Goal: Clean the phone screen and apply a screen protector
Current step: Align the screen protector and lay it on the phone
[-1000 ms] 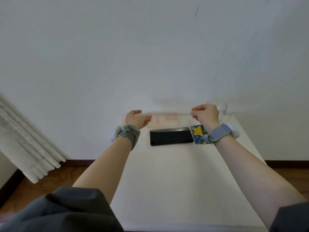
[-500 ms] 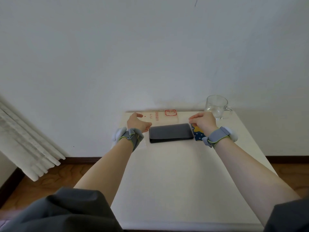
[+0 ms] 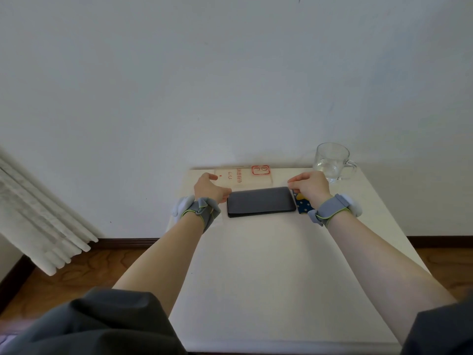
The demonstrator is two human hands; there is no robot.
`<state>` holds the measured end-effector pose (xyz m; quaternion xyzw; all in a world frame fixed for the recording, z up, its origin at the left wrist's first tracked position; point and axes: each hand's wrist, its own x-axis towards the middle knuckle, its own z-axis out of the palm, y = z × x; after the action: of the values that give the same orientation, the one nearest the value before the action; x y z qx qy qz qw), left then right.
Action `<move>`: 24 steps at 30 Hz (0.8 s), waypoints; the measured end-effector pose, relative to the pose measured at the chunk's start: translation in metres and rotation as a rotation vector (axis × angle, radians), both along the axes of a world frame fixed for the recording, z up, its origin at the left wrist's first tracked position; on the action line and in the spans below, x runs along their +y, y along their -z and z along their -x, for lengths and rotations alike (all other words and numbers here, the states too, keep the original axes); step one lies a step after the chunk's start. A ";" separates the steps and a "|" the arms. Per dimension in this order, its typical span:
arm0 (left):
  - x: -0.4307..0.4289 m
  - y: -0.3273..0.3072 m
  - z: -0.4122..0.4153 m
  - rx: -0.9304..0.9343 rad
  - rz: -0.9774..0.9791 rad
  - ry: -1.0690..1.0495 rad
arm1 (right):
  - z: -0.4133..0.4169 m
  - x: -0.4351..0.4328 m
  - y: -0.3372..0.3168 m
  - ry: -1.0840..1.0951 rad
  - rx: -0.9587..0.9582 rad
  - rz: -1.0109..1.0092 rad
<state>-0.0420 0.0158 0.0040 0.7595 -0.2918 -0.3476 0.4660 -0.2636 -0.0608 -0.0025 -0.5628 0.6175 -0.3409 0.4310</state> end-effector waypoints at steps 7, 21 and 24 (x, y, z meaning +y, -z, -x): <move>0.000 0.001 -0.001 -0.010 -0.005 -0.007 | -0.003 -0.002 0.003 0.001 0.002 0.021; 0.000 0.004 0.001 -0.018 -0.001 -0.030 | -0.003 0.001 0.005 0.012 -0.002 0.021; 0.000 0.004 0.001 -0.025 0.002 -0.031 | -0.003 0.000 0.005 0.015 0.003 0.026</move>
<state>-0.0434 0.0160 0.0002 0.7676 -0.2861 -0.3306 0.4686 -0.2605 -0.0610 -0.0072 -0.5642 0.6178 -0.3513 0.4203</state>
